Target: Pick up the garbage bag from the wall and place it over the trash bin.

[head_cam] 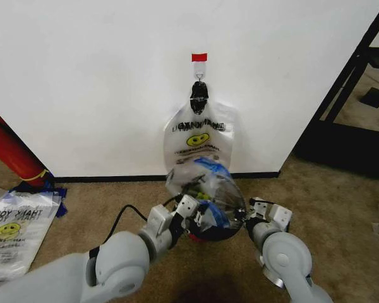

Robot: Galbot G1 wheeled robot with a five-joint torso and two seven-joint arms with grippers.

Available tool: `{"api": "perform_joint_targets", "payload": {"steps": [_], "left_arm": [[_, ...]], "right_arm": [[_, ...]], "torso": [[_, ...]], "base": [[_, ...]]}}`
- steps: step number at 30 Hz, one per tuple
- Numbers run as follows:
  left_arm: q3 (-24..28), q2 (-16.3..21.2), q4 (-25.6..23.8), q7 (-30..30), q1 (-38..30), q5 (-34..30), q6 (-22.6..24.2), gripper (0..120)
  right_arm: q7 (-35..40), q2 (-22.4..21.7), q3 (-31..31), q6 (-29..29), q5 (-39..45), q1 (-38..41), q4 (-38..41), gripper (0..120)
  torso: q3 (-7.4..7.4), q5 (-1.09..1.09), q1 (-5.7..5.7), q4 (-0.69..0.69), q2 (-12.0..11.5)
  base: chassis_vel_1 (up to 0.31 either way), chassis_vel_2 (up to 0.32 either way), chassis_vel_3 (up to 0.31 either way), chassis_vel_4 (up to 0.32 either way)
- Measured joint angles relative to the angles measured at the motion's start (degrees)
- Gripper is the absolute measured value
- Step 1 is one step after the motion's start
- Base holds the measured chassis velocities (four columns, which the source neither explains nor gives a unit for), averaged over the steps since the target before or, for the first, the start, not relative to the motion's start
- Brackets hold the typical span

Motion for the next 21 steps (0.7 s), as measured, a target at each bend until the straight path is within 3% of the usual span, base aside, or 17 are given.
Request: {"api": "perform_joint_targets", "payload": {"steps": [2, 5, 18, 21], "left_arm": [[-1.3, 0.4, -1.3, 1.4, 6.7, 4.7, -1.9, 0], [-2.6, 0.6, -0.8, 2.7, 13.0, 11.0, -3.7, 0], [-2.8, 0.1, 2.2, 4.9, 26.4, 20.6, -6.2, 0], [-2.6, -0.6, 3.5, 5.1, 26.8, 21.4, -6.6, 0]], "right_arm": [[1.0, 0.7, 0.3, 0.1, 0.8, -0.1, 0.6, 0], [1.8, 0.8, 0.8, 0.0, 1.6, -0.2, 1.2, 0], [4.3, 0.3, 2.4, 0.0, 4.9, -0.2, 2.1, 0], [4.5, 0.2, 2.4, -0.1, 5.3, -0.4, 2.5, 0]], "torso": [[0.0, 0.0, 0.0, 0.07, 0.0], [0.0, 0.0, 0.0, 0.04, 0.0], [0.0, 0.01, 0.0, 0.05, 0.0], [0.0, 0.01, 0.0, 0.05, 0.0]], "base": [[0.0, 0.0, 0.0, 0.0], [0.0, 0.0, 0.0, 0.0], [0.0, 0.0, 0.0, 0.0], [0.0, 0.0, 0.0, 0.0]]}}
